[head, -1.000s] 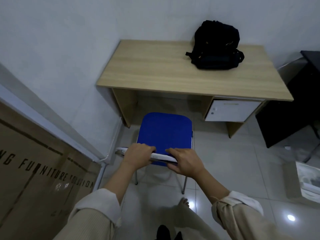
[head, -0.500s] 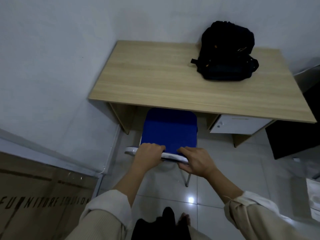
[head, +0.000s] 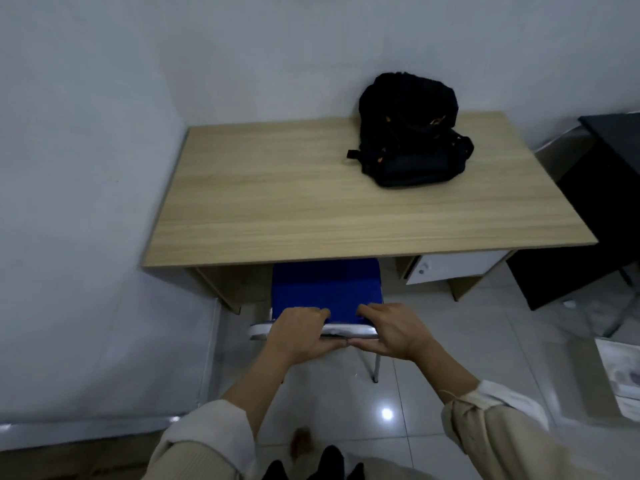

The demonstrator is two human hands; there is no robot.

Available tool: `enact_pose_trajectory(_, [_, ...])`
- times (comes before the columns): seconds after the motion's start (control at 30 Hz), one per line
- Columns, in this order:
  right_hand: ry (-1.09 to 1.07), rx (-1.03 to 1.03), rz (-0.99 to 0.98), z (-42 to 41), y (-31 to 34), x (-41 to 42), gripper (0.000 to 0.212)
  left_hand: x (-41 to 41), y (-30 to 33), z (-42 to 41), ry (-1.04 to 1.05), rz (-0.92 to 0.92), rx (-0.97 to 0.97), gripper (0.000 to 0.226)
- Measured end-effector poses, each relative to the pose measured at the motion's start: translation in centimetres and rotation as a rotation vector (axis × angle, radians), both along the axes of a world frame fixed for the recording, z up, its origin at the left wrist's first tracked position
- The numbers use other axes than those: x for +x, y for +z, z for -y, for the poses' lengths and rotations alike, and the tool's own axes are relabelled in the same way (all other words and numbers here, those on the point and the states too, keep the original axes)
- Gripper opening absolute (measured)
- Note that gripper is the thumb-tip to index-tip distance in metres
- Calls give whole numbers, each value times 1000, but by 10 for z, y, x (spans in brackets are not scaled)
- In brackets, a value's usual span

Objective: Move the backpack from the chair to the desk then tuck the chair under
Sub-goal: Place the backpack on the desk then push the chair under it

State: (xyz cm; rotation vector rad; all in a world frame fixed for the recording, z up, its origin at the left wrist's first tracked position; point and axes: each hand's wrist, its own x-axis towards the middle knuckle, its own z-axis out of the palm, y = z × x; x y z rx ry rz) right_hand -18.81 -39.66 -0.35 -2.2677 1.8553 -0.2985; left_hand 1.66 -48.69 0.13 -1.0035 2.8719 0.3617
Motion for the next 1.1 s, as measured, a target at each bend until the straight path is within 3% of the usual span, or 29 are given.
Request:
enact_pose_trajectory(0.13, [-34, -45, 14, 26, 1, 7, 66, 3, 11, 36, -54, 23, 72, 66])
enact_pose_trajectory(0.37, [-50, -147, 5, 64, 0, 5, 60, -5, 14, 84, -46, -17, 206, 42])
enact_pose_trajectory(1.1, [-36, -153, 4, 124, 14, -77, 64, -79, 15, 123, 32, -141, -11, 41])
